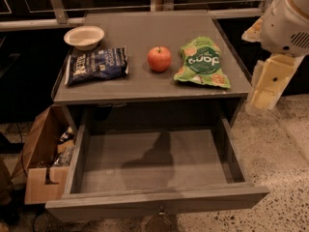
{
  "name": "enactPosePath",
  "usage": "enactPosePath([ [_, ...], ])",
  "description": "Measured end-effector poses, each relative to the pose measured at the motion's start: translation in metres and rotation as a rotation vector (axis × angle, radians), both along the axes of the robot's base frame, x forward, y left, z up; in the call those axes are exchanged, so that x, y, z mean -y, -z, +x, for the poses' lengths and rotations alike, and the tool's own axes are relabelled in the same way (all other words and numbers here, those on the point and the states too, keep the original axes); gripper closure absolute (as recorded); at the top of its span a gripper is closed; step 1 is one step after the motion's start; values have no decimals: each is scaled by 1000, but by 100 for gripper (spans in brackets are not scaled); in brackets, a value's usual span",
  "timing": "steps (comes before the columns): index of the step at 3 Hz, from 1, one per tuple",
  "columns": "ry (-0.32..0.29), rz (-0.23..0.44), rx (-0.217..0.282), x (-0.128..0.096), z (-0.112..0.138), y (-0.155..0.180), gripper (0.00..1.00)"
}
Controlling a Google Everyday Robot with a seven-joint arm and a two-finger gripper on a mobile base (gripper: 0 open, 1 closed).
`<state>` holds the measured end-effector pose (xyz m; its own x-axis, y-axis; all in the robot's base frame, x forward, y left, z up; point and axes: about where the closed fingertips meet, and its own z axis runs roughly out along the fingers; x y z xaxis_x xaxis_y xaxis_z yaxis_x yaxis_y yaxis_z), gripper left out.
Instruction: Place apple into top drawer
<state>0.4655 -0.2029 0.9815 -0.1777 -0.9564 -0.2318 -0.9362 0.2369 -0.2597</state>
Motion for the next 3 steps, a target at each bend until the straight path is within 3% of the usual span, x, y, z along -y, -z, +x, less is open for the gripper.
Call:
enactPosePath([
  [2, -88, 26, 0, -26, 59, -12, 0],
  [3, -86, 28, 11, -27, 60, -13, 0],
])
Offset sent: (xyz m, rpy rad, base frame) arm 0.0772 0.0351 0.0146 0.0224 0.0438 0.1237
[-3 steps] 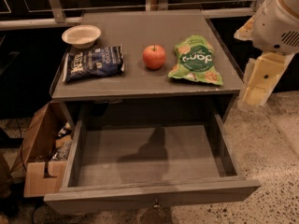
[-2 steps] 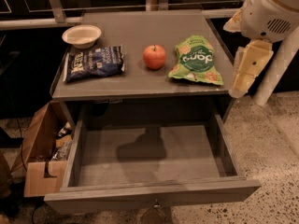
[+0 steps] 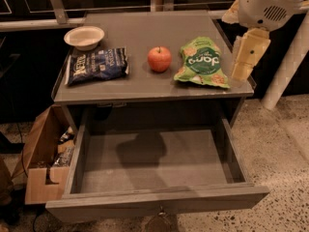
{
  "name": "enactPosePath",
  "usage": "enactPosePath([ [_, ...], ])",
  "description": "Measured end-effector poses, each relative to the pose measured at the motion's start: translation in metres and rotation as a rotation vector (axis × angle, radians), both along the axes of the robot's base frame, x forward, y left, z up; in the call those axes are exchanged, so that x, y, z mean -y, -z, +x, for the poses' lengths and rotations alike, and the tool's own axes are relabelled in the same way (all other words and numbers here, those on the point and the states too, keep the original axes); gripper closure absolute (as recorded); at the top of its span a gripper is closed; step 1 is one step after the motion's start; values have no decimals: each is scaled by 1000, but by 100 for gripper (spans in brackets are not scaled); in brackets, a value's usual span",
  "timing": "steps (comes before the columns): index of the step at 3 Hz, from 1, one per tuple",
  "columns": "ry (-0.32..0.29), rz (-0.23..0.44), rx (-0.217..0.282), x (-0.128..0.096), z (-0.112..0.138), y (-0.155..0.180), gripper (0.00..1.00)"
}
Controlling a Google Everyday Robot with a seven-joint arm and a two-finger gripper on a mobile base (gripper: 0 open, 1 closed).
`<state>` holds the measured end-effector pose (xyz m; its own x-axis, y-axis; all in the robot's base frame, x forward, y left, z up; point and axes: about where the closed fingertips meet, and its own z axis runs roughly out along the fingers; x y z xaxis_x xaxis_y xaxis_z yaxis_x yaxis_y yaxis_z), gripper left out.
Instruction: Place apple into top drawer
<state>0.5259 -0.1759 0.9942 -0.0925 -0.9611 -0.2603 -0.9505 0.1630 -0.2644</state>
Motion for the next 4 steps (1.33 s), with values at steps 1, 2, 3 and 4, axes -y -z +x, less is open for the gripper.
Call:
enactPosePath([
  [1, 12, 46, 15, -11, 18, 10, 0],
  [2, 31, 115, 9, -32, 72, 47, 0],
  [3, 31, 115, 9, -32, 72, 47, 0],
  [4, -14, 149, 4, -55, 88, 51, 0],
])
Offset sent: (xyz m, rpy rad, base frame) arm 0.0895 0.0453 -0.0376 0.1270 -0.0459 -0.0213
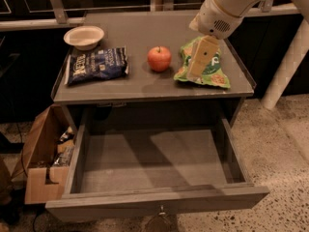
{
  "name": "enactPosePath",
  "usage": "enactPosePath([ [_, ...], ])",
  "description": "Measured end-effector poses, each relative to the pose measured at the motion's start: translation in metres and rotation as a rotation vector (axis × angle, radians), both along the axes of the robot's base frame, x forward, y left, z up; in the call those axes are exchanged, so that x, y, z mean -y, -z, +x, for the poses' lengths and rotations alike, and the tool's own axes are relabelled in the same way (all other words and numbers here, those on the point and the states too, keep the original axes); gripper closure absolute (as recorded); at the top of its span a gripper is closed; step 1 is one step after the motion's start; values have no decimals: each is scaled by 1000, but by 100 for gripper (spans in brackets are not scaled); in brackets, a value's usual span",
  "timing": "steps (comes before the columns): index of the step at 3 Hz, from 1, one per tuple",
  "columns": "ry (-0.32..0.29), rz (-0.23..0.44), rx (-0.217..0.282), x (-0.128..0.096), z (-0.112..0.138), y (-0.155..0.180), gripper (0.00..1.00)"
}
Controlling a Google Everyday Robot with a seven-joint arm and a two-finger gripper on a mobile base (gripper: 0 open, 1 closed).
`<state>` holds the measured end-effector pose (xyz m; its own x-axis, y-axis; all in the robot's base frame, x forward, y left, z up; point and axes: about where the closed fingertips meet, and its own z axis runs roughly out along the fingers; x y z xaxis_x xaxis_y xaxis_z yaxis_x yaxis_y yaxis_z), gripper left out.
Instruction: Place apple into top drawer
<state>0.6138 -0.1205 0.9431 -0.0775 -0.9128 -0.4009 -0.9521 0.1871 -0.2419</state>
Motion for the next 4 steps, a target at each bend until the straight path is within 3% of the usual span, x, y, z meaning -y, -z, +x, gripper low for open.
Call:
enactPosePath([
  [2, -119, 29, -16, -51, 36, 4, 0],
  [3, -120, 31, -14, -52, 37, 3, 0],
  [4, -133, 34, -40, -64, 59, 17, 0],
])
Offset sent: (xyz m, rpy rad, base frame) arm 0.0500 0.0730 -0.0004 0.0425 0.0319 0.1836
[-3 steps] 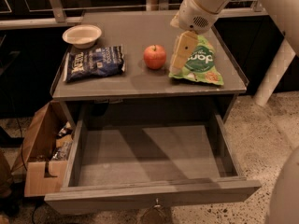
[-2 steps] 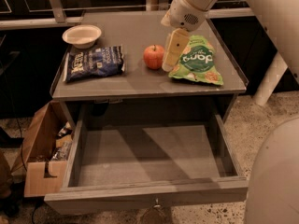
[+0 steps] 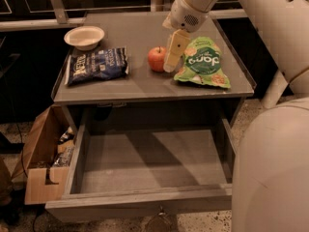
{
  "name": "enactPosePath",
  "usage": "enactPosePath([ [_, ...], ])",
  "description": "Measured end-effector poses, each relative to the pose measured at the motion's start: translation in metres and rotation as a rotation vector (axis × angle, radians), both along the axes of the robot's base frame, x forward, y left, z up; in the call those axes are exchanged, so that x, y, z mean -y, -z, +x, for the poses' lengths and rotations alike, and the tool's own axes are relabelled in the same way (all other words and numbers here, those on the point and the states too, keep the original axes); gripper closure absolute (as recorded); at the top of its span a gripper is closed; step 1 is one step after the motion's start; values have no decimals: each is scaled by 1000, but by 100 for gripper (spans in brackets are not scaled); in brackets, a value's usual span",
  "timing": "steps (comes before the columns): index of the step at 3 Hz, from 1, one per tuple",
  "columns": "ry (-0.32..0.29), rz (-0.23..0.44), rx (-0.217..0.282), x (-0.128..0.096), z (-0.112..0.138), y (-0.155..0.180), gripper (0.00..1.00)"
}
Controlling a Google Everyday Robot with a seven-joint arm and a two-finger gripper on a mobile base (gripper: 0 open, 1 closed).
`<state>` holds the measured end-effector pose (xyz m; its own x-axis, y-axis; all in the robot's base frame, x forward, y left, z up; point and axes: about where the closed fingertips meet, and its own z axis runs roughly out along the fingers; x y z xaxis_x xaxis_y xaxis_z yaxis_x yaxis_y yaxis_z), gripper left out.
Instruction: Place apple into top drawer
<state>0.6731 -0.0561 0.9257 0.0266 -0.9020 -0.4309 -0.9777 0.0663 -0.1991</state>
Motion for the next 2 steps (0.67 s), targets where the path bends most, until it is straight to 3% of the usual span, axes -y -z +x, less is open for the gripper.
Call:
enactPosePath([
  [2, 2, 22, -1, -5, 8, 5, 0],
])
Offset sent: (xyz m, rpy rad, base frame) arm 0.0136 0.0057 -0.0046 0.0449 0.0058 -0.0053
